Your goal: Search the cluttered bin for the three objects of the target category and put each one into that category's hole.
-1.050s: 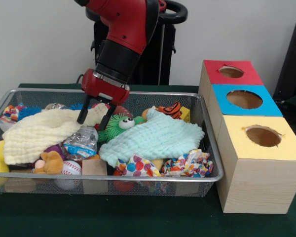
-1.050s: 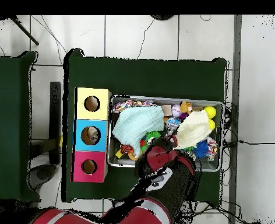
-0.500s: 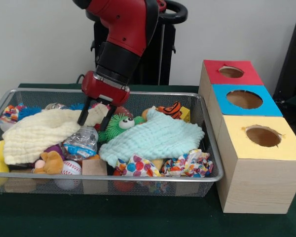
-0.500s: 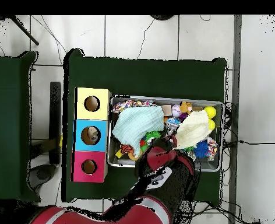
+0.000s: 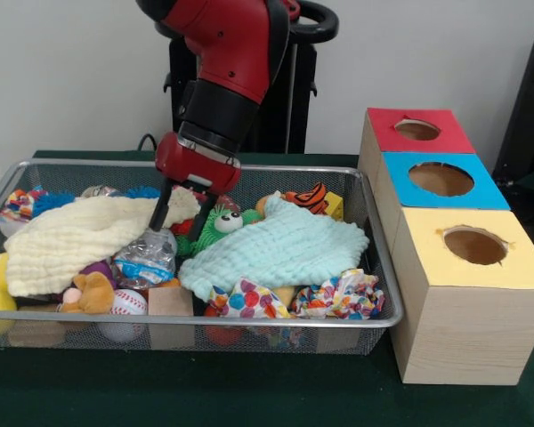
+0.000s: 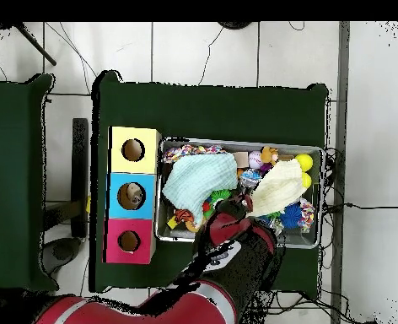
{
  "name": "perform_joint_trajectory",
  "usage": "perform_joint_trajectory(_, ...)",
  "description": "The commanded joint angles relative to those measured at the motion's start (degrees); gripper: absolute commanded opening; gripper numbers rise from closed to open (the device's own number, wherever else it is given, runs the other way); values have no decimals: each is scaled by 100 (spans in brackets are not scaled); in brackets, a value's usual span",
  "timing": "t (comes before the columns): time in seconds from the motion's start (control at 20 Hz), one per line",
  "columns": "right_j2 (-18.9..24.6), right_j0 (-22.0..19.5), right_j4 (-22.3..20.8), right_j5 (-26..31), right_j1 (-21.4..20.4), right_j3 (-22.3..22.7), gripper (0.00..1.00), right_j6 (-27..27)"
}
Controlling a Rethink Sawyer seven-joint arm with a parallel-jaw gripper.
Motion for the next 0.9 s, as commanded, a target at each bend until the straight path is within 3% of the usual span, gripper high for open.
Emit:
perform_joint_trajectory(0.05,47,224,429,-866,535,-531,100,399)
perform_joint_trajectory(0.3,-198,269,681,-1137,709,-475,100,405)
perform_joint_trajectory(0.65,-335,-76,489,-1175,530,-479,100,416)
perform_joint_trajectory(0.9,-83,-389,285,-1102,526,-653,100,463)
